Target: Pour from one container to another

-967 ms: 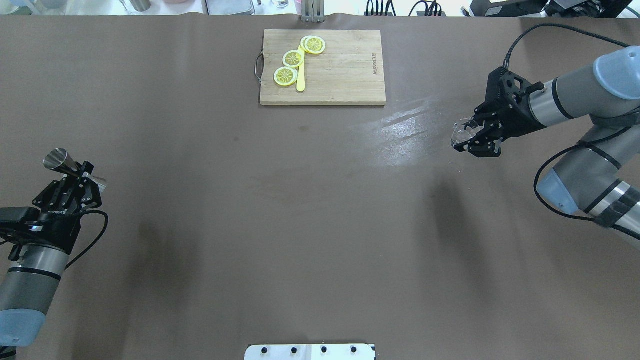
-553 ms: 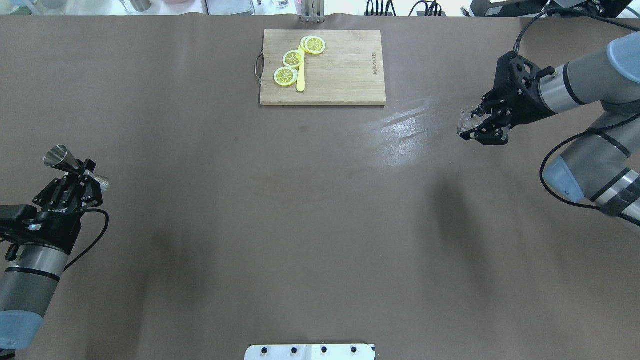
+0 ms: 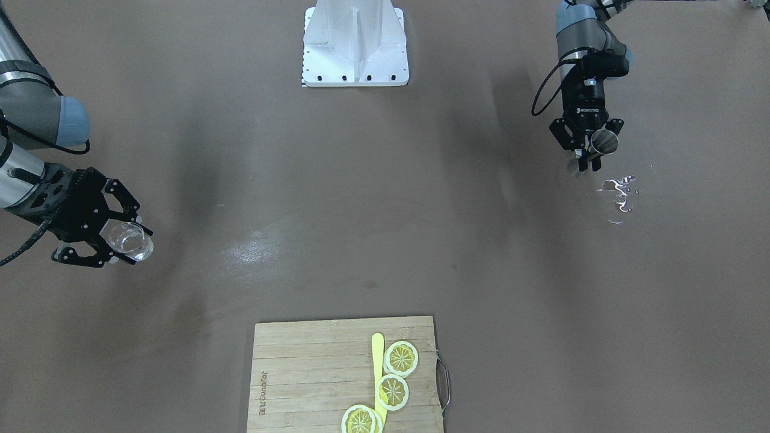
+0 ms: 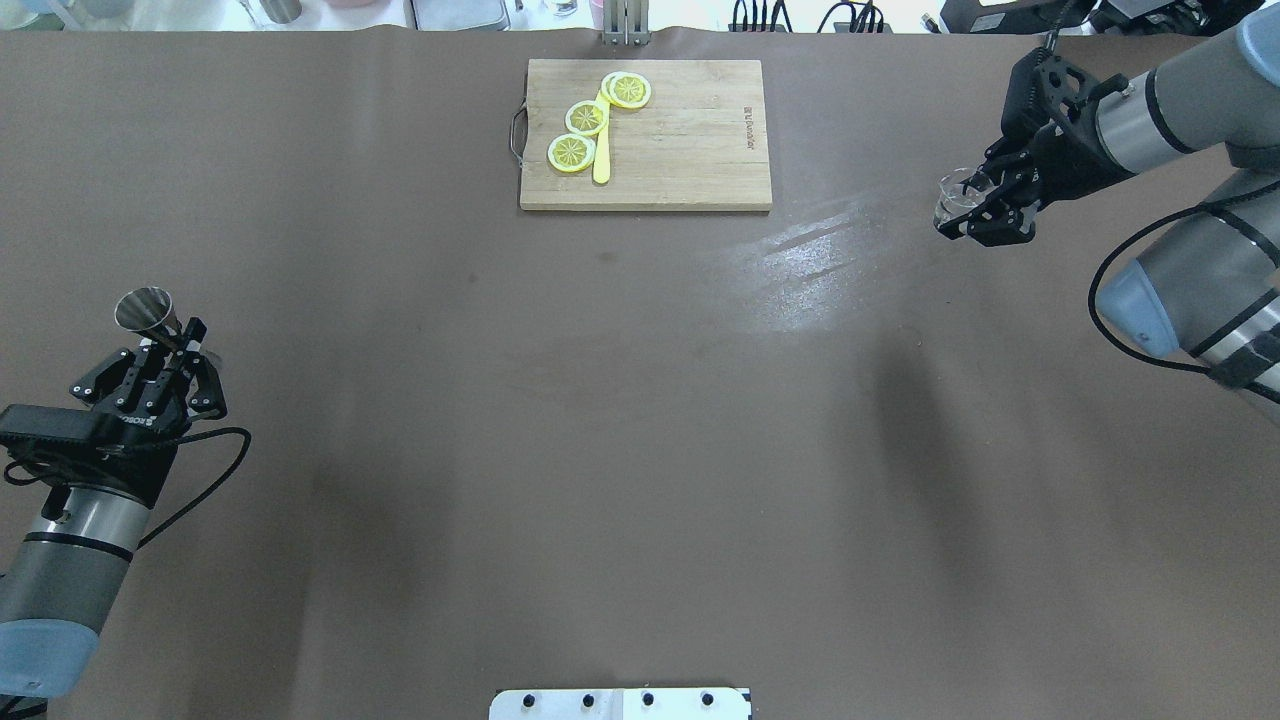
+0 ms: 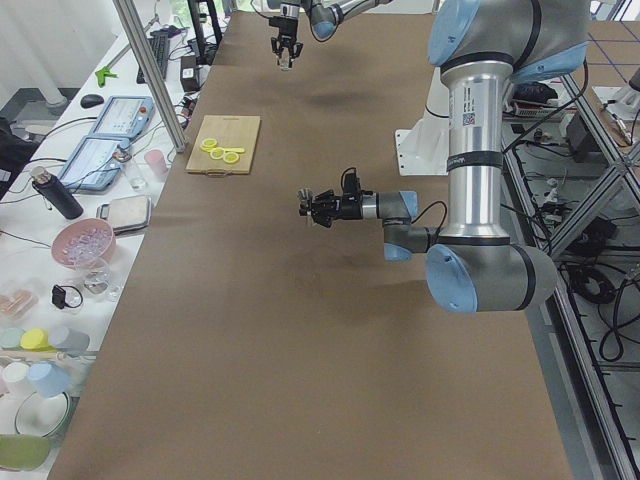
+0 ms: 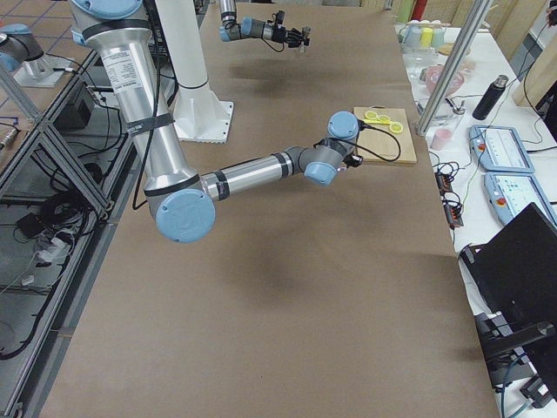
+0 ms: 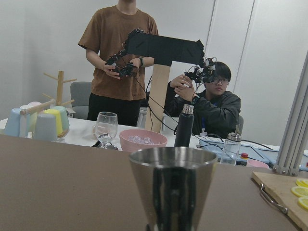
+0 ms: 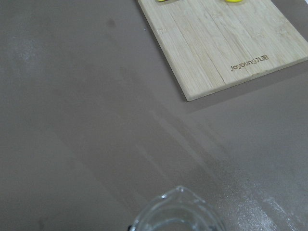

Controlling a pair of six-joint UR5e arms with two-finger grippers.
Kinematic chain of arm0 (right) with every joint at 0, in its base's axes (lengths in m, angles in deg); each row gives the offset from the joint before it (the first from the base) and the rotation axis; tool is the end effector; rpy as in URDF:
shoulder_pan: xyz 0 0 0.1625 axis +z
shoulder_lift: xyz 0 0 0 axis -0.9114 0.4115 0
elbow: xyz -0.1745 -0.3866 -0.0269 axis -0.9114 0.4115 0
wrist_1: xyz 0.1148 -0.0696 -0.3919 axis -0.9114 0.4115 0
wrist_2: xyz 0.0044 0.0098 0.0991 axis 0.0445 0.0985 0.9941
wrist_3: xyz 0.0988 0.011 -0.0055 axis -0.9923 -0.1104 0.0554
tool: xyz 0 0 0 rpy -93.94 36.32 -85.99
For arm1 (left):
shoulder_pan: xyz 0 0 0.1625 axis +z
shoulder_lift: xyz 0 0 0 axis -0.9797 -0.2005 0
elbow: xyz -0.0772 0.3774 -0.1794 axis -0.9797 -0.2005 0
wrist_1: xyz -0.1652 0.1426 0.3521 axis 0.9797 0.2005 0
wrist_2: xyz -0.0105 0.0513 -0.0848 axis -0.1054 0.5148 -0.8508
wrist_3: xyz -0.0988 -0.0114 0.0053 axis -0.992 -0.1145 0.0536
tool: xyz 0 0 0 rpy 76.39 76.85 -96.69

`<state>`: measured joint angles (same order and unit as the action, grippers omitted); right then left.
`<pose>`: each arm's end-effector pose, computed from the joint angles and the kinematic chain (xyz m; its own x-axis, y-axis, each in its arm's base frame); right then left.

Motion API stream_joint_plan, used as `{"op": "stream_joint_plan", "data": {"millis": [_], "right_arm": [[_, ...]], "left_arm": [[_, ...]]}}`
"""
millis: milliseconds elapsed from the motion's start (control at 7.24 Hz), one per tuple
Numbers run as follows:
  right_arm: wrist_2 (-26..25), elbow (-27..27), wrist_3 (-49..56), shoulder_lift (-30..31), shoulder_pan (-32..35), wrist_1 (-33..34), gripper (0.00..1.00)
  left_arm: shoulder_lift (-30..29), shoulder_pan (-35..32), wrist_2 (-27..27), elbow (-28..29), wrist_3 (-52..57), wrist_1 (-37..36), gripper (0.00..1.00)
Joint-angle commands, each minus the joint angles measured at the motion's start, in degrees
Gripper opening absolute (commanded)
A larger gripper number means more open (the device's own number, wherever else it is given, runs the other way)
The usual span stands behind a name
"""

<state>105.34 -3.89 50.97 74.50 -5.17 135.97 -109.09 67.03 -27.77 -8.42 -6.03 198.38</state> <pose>-0.2546 -0.5755 0.4027 0.2583 -0.9331 0.2502 0.3119 0.3257 0.8925 0.3537 -0.3015 0.4865 0.7618 0.0825 -0.6425 0.6240 0.1727 0.7621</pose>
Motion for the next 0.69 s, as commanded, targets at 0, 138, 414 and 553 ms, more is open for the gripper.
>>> {"op": "stream_joint_plan", "data": {"millis": [0,138,414,553], "right_arm": [[-0.86,-0.08,1.21,-1.53,0.29,2.66,0.00],[-1.83,0.18,1.21,-1.79,-0.14,2.74,0.00],[-2.10,-2.77,0.68,-4.08,0.98,10.85,0.00],[-2.28,-4.11,0.85,-4.08,1.78,12.66,0.00]], "left_arm": [[-3.49,-0.28,-7.38,-1.09,5.59,0.94,0.00],[-3.86,-0.54,-10.48,-2.67,7.96,1.12,0.00],[-4.82,-3.60,-20.47,-6.45,15.85,1.21,0.00],[-6.39,-5.36,-26.10,-7.60,20.33,1.21,0.00]]}}
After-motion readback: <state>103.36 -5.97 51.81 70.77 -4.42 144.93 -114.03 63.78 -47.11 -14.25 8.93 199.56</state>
